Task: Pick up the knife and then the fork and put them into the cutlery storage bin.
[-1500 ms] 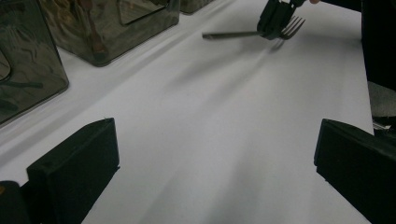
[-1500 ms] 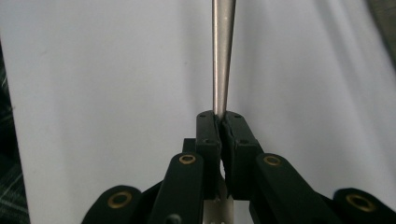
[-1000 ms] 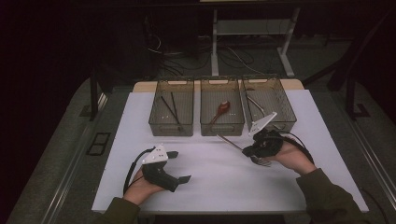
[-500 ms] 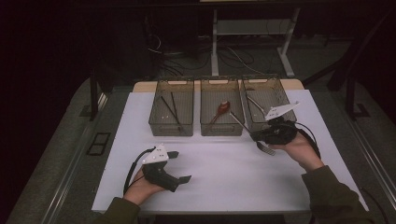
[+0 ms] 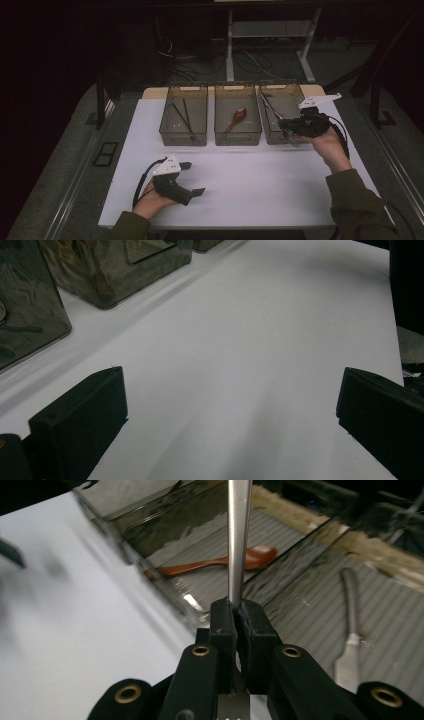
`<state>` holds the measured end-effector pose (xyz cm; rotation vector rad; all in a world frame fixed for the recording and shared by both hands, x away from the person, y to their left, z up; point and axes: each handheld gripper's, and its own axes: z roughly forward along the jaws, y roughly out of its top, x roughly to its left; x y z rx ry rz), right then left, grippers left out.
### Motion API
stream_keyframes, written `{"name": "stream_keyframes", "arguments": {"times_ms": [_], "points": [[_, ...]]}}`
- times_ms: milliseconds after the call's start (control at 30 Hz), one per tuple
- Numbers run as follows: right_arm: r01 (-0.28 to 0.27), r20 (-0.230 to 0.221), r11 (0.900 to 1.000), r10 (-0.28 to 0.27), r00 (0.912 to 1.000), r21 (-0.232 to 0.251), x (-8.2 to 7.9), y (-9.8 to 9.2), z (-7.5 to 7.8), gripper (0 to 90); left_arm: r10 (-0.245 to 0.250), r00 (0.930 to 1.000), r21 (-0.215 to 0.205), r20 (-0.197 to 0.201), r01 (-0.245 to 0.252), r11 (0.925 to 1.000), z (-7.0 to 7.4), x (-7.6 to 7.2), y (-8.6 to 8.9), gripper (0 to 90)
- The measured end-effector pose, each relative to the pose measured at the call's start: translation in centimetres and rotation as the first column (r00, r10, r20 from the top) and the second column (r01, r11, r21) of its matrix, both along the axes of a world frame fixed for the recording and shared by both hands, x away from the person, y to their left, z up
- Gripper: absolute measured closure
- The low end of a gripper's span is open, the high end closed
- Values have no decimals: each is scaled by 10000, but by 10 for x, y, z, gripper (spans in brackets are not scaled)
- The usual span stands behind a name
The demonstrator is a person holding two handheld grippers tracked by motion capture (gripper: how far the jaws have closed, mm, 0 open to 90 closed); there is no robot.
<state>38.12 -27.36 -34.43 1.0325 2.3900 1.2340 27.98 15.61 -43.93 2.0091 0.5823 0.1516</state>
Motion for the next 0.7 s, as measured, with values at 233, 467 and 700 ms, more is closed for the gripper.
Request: {"name": "stream_keyframes", "arguments": {"times_ms": [233,467,700], "points": [[946,305,9955,-946,9950,32,24,-10,-2,845,52,10000,-111,40,-52,9999,1,0,2,0],[1811,120,9832,-1809,9834,-214,51,-25,-11,845,64,10000,-124,70,-63,9999,2,-1,2,0],[2311,31,9715,-2313,9729,-522,75,-36,-17,844,41,10000,-118,54,-40,9999,1,0,1,0]]}}
